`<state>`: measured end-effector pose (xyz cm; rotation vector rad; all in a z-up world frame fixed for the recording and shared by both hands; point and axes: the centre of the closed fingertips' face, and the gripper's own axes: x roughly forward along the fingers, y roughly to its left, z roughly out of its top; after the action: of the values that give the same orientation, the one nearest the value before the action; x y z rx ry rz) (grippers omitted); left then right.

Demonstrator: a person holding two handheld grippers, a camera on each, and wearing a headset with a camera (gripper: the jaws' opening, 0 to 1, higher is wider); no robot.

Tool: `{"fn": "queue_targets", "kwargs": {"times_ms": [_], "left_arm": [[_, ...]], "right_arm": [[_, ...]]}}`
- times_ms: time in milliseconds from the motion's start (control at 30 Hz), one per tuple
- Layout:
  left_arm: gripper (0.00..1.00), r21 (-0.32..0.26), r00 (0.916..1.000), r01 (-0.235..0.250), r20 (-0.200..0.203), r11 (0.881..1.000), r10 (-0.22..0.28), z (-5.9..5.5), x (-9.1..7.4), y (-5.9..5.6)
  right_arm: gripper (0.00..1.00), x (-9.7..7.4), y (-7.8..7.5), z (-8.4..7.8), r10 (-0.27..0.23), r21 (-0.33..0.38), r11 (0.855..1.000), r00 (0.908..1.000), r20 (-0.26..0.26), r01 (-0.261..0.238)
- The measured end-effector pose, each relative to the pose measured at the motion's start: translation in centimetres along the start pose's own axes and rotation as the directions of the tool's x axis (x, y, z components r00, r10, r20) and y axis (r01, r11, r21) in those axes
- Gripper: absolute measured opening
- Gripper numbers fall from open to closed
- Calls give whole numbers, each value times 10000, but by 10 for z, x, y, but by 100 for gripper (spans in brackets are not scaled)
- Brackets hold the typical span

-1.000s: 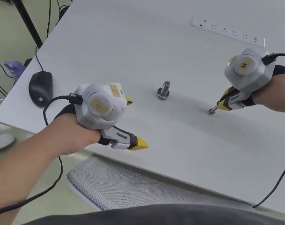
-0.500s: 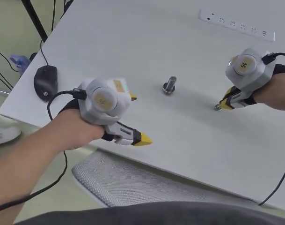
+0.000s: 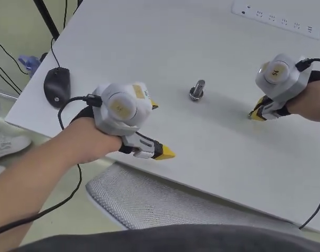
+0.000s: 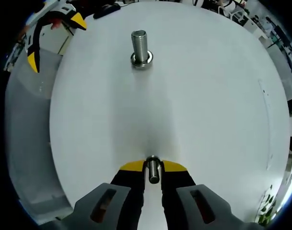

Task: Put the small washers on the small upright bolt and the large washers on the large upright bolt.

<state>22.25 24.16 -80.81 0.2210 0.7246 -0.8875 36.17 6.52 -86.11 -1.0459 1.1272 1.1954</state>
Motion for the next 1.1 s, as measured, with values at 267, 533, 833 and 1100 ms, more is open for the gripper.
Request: {"fn": "queue_targets", "kwargs": {"times_ms": [267,533,833,1100], "left_arm": [[74,38,10000,55,69,10000,-55,4,2,-1],[78,40,9997,55,256,10000,-56,7,1,-1],[78,67,9998,-35,190,10000,34,6,-1,1],[80,-151,9992,-92,397,9998,98,11,-3,4]], "right_arm": [[13,-1,1,0,26,59,10000,10000,5,-26],[13,-1,3,1,-117,-20,9999,9999,-31,117],[18,-4,1,2,-211,96,9997,9998,42,211],[33,-18,-6,11,-499,565,9974,9944,932,448]]}}
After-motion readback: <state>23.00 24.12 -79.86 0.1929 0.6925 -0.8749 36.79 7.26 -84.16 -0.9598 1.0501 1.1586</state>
